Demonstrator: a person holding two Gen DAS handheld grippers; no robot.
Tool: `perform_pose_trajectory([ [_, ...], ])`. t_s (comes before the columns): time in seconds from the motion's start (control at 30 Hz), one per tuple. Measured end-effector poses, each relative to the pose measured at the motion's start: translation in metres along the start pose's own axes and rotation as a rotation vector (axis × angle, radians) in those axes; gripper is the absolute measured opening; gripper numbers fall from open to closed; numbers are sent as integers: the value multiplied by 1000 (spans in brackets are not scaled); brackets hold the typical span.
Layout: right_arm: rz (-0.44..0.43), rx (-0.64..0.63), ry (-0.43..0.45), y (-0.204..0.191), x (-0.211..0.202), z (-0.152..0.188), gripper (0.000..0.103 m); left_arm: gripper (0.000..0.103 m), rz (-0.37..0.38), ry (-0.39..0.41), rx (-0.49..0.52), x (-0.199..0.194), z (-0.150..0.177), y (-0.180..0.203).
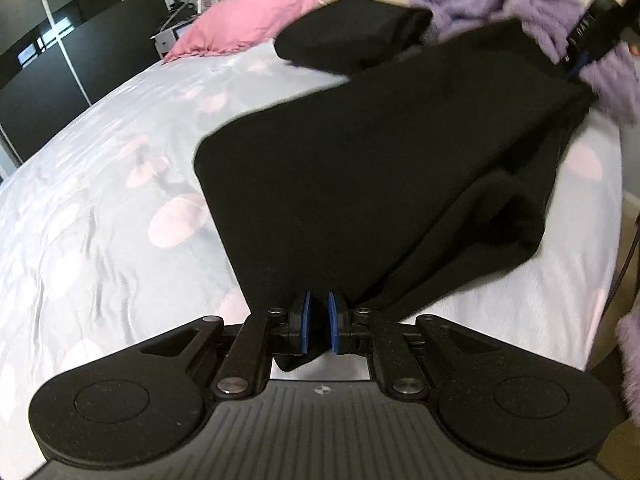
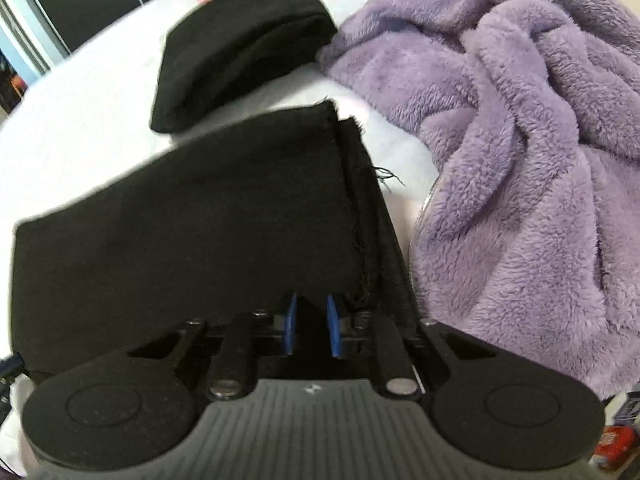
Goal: Fold clothes
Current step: 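Grasp the folded jeans end with the right tool while the left tool regrasps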
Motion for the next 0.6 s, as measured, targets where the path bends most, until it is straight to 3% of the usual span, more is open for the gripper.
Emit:
perform_pose_trajectory([
  [0.07,-44,84,43,13,-14,-1,53,14,14,22,-86,-8,0,-15],
  [0.17,-38,176,106,34,-29,-2,57,41,12,46,-213,-15,-1,-40],
  [0.2,-26,202,115,40,-30,-2,62,49,18,46,-258,-14,-1,-50],
  [0.3,-12,262,105,55,-28,-2,70,51,81,15,-383,-3,0,-73],
  [0.47,-85,375,-30,73,-2,7,73,56,184,-18,-567,21,15,-95],
  [0.6,-164,511,-73,90,16,14,76,59,267,-16,-691,36,27,-103],
])
Point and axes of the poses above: each gripper's, at about its wrist camera, not at the fingertips, and x roughly the way its jaws point, y to its right, z to its underside, the point moved 3 cm from there along x, roughly the way its jaws point, and after that the axes turned 12 degrees about x, right-handed, at the moved point
